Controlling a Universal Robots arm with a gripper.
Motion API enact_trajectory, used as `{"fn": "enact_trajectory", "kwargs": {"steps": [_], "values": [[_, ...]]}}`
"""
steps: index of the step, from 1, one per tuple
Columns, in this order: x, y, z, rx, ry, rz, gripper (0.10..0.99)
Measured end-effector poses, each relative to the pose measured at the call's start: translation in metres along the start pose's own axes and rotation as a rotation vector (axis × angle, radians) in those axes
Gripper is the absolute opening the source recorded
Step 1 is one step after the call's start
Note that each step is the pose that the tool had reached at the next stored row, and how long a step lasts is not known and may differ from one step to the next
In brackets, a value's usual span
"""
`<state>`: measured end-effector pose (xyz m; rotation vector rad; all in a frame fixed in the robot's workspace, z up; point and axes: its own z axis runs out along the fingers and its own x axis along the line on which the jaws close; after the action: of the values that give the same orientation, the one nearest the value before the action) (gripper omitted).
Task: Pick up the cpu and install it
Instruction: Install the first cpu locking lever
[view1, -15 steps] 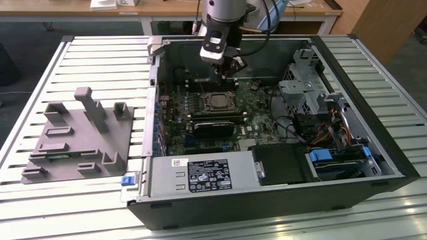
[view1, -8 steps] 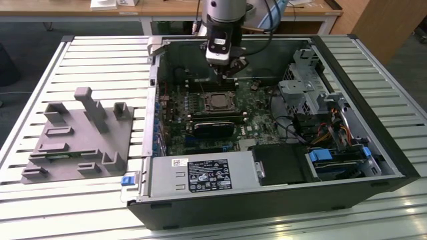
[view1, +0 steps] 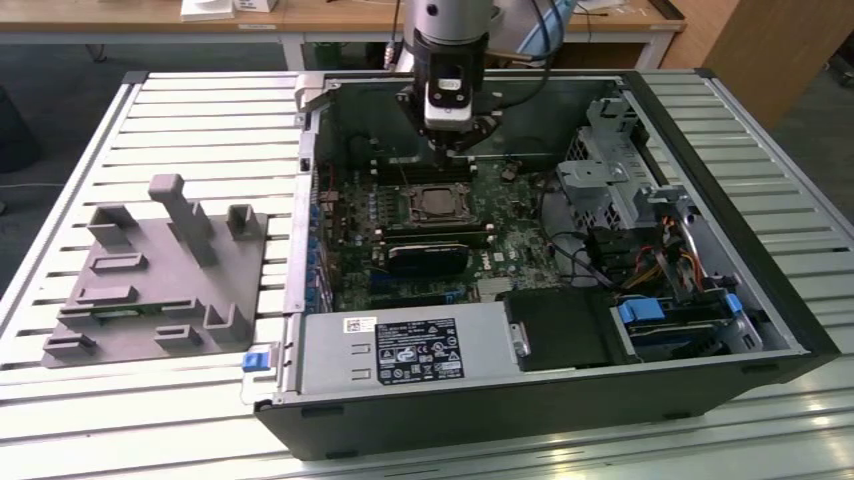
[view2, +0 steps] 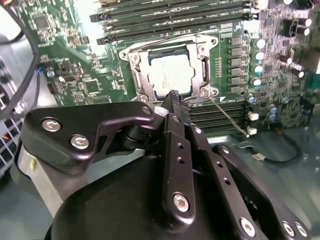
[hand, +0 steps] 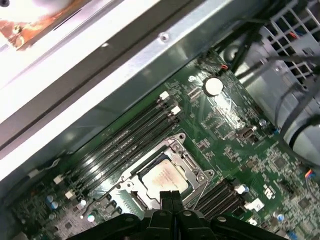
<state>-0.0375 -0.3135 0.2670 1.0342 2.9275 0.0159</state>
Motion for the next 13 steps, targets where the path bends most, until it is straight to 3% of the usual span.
{"fn": "enact_trajectory", "kwargs": {"steps": [13], "values": [[-0.0016,0.0012,0.0003,-0.006,0.004,-0.18,0.106]]}}
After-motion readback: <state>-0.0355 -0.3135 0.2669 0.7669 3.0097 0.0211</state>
